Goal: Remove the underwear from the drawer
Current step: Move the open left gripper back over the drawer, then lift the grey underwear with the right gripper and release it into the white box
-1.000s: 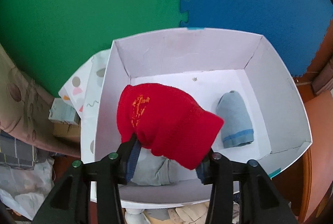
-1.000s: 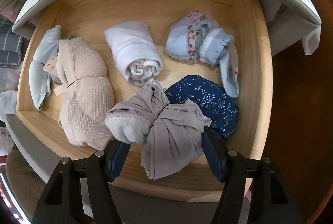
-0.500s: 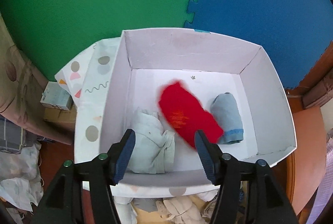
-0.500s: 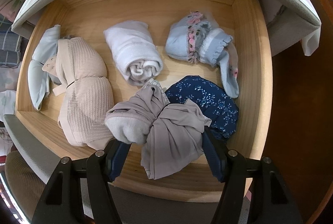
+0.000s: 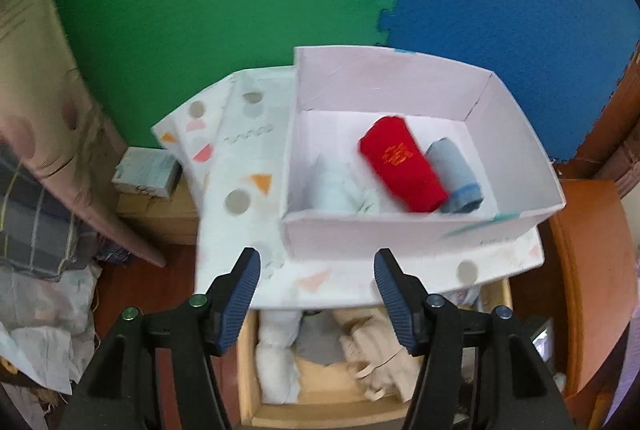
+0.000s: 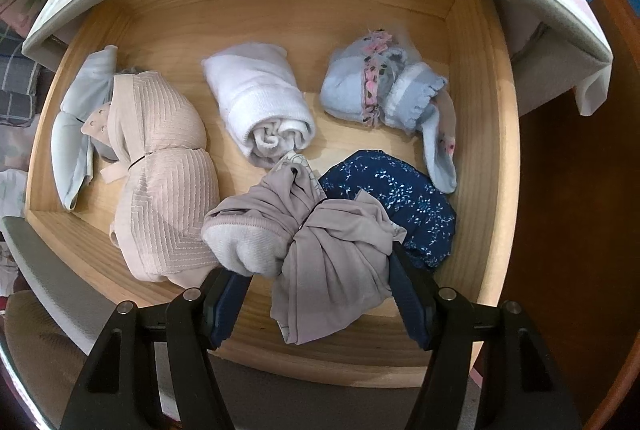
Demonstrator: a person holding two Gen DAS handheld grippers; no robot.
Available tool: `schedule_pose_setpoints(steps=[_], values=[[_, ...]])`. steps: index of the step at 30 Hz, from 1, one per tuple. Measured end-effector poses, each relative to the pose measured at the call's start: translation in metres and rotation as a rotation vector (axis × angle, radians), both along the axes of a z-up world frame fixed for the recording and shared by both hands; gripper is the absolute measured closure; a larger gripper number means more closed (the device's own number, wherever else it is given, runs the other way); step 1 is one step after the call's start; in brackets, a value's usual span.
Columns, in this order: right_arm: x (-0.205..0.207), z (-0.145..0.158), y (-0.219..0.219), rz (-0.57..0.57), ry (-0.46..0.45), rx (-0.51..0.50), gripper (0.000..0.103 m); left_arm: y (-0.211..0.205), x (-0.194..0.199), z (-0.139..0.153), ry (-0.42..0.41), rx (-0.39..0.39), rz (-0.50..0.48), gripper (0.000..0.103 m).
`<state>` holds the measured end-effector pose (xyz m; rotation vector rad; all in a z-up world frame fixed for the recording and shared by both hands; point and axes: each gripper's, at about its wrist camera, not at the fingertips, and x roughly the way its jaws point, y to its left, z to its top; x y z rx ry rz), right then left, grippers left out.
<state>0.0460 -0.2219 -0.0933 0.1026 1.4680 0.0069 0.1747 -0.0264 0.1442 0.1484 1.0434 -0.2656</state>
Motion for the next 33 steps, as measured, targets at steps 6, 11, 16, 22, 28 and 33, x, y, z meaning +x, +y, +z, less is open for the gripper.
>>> schedule_pose_setpoints(steps=[6,11,16,22,28,33], values=[[-0.002,0.006,0.0,0.003,-0.011,-0.021,0.04,0.026,-0.04,-0.033,-0.041,0.045,0.07,0.042],[-0.001,0.008,0.002,0.009,-0.024,-0.038,0.04,0.033,-0.069,-0.08,0.0,0.08,0.1,0.042],[-0.002,0.012,0.004,0.01,-0.039,-0.047,0.04,0.027,-0.094,-0.124,0.022,0.131,0.088,0.042],[-0.004,0.017,0.006,0.016,-0.054,-0.05,0.04,0.028,-0.105,-0.162,0.068,0.134,0.127,0.042],[-0.004,0.024,0.006,0.022,-0.08,-0.039,0.04,0.036,-0.105,-0.165,0.075,0.109,0.164,0.042],[-0.005,0.038,-0.001,0.013,-0.12,0.016,0.04,0.042,-0.105,-0.165,0.067,0.102,0.186,0.042]])
